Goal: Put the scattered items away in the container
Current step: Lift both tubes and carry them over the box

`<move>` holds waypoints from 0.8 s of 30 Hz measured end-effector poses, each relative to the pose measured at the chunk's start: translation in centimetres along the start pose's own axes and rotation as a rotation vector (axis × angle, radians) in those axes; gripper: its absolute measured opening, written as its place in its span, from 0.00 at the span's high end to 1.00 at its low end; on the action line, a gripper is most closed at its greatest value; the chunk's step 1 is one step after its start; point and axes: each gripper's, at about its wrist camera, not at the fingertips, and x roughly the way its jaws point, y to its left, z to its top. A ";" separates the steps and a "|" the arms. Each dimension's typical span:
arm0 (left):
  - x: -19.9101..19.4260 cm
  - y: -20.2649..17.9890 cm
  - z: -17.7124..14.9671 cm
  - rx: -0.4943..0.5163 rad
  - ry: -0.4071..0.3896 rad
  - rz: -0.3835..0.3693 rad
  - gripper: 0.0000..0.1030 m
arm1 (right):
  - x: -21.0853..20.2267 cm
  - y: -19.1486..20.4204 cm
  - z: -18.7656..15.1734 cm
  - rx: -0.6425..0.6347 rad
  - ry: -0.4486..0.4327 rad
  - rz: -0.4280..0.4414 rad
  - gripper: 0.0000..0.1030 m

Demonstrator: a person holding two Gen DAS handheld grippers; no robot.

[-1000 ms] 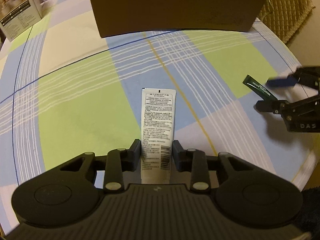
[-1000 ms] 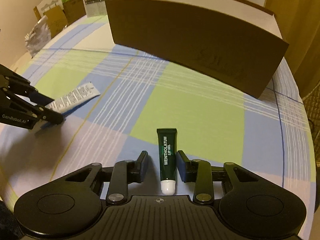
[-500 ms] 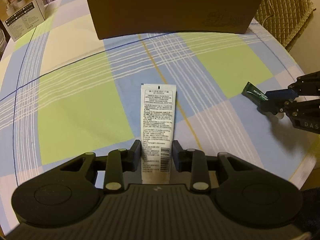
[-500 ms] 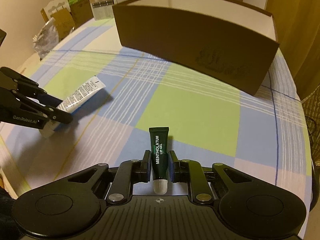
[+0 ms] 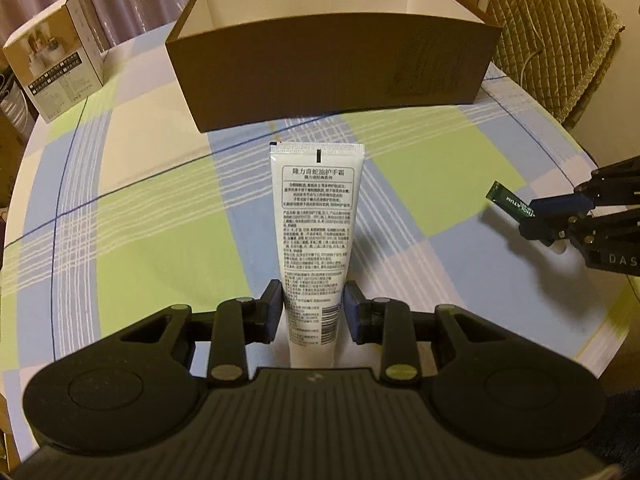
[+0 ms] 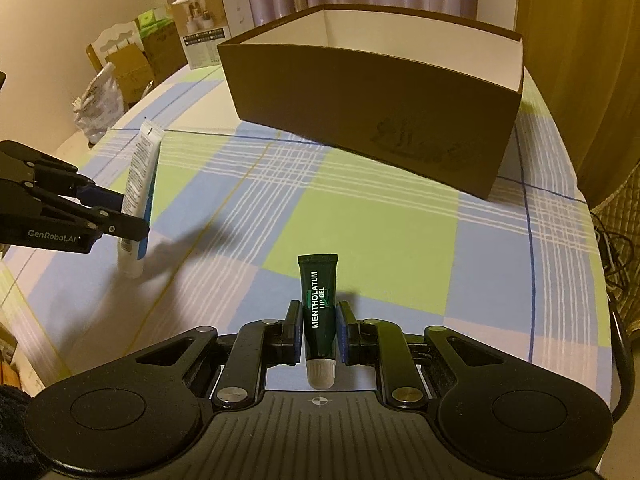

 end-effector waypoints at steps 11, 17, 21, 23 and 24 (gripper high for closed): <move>1.8 0.2 -0.3 0.042 0.045 -0.012 0.67 | 0.1 -0.8 0.6 0.034 -0.008 -0.014 0.81; 3.3 0.4 -0.5 0.087 0.107 -0.042 0.66 | 0.0 -1.5 0.8 0.079 -0.001 -0.037 0.81; 4.2 0.9 -1.2 0.070 0.143 -0.053 0.66 | 0.3 -1.5 0.8 0.089 0.013 -0.040 0.81; 4.3 1.3 -1.3 0.047 0.145 -0.080 0.73 | 0.5 -1.4 0.7 0.092 0.023 -0.040 0.81; 4.3 1.4 -1.2 0.046 0.144 -0.083 0.74 | 0.6 -1.3 0.6 0.094 0.025 -0.039 0.81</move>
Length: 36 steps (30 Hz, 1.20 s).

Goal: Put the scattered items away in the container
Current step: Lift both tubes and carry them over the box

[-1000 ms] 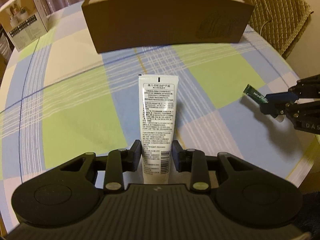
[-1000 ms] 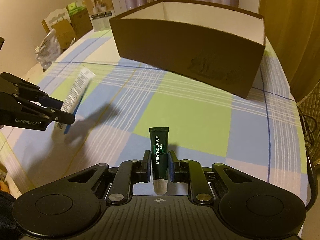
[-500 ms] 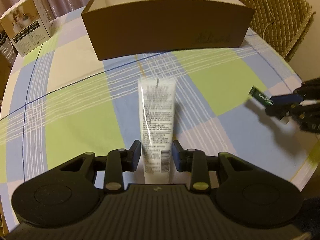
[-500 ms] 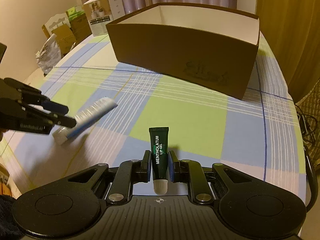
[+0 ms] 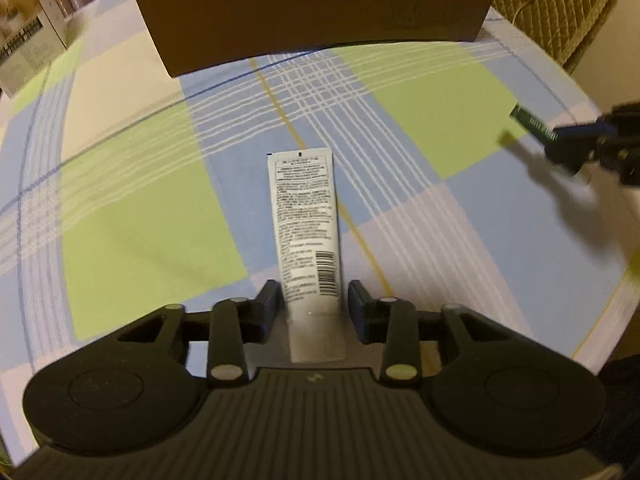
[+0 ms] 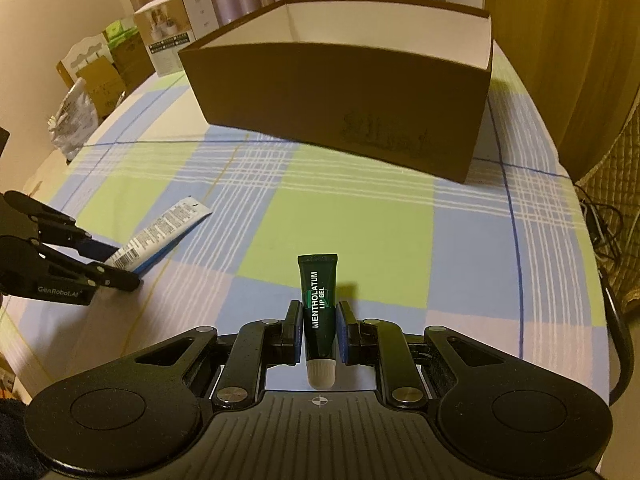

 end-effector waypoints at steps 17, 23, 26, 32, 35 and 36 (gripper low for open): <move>-3.1 2.9 -1.6 -0.188 -0.048 -0.150 0.76 | -0.4 0.5 -0.3 -0.001 0.009 0.024 0.81; -5.3 2.9 -1.6 -0.178 -0.107 -0.125 0.76 | -0.7 0.8 -0.3 -0.010 -0.005 0.029 0.81; -6.2 2.9 -1.3 -0.176 -0.138 -0.131 0.76 | -0.9 1.0 -0.2 -0.015 -0.011 0.032 0.81; -7.0 2.4 -0.7 -0.153 -0.176 -0.128 0.76 | -1.8 0.9 0.2 -0.015 -0.031 0.029 0.81; -7.5 2.2 -0.4 -0.140 -0.193 -0.131 0.76 | -2.4 0.8 0.6 -0.013 -0.045 0.026 0.81; -7.6 2.1 -0.3 -0.136 -0.198 -0.131 0.76 | -2.6 0.7 0.7 -0.012 -0.048 0.025 0.81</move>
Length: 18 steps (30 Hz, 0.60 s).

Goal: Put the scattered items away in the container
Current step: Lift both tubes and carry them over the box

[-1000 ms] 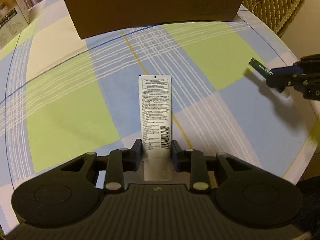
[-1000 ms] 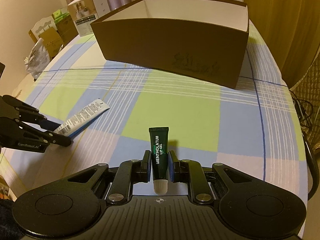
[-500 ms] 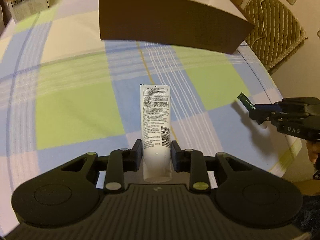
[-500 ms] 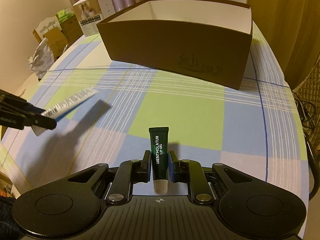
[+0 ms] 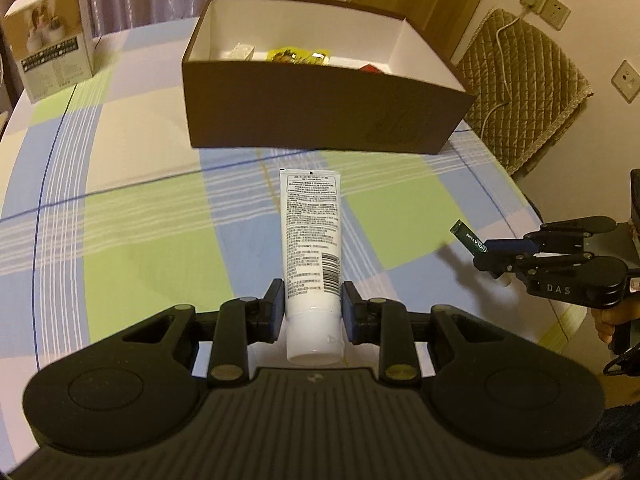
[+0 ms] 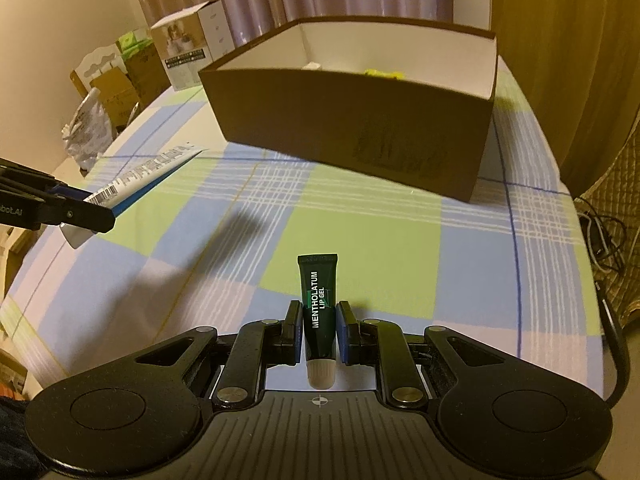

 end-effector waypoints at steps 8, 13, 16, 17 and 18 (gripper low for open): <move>-1.0 -0.5 1.8 0.035 -0.053 -0.011 0.76 | -1.8 -0.2 1.9 0.021 -0.043 0.023 0.81; -1.4 -0.6 3.2 0.055 -0.084 -0.012 0.76 | -2.6 -0.5 3.6 0.019 -0.072 0.046 0.81; -1.5 -0.6 3.9 0.067 -0.098 -0.012 0.76 | -2.7 -0.6 4.7 0.007 -0.076 0.051 0.81; -1.5 -0.6 4.1 0.070 -0.103 -0.012 0.76 | -2.7 -0.6 5.1 0.001 -0.076 0.051 0.81; -1.5 -0.6 4.4 0.071 -0.106 -0.014 0.76 | -2.6 -0.7 5.4 -0.005 -0.074 0.050 0.81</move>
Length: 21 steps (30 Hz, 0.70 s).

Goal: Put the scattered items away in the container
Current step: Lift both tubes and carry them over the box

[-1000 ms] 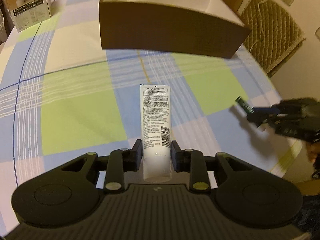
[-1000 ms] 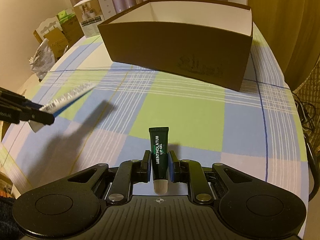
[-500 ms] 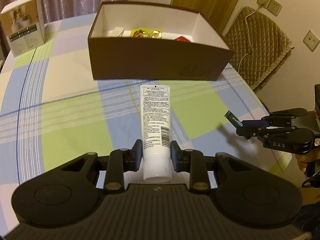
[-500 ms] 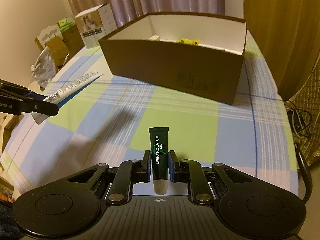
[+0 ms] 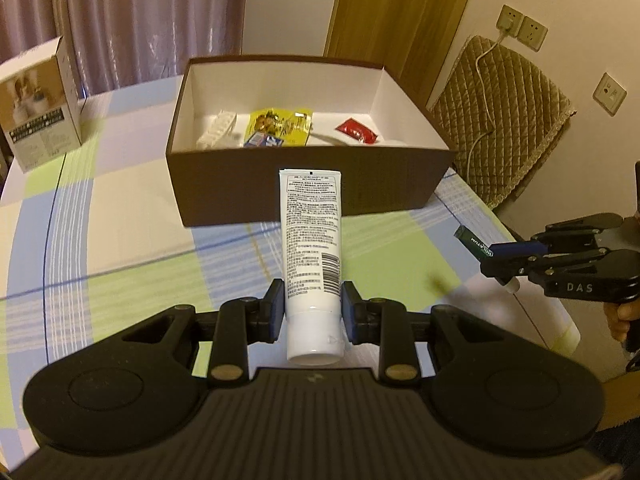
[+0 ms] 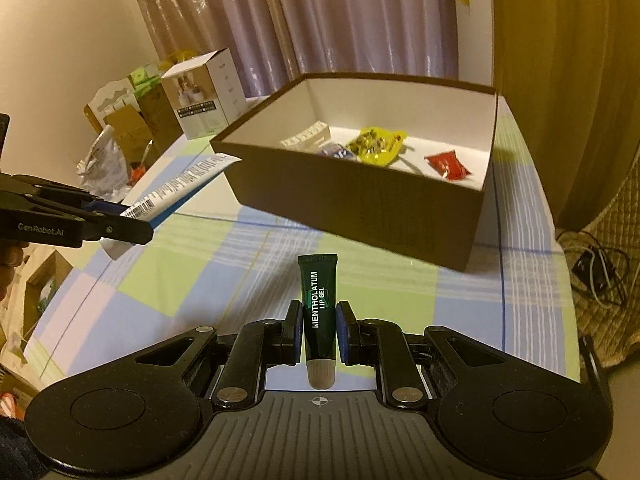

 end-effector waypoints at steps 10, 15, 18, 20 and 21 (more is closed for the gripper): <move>0.5 0.4 2.4 0.031 -0.033 0.000 0.76 | 0.2 -0.4 3.1 -0.038 -0.016 0.003 0.81; 0.9 0.6 3.6 0.048 -0.052 -0.003 0.76 | 0.3 -0.4 4.4 -0.066 -0.031 0.007 0.81; 1.2 0.9 4.4 0.058 -0.060 -0.002 0.76 | 0.4 -0.4 5.4 -0.085 -0.041 0.003 0.81; 1.4 1.0 5.0 0.068 -0.066 0.000 0.76 | 0.4 -0.6 6.2 -0.102 -0.050 0.000 0.81; 1.5 1.1 5.3 0.073 -0.070 0.000 0.76 | 0.5 -0.6 6.6 -0.110 -0.054 -0.002 0.81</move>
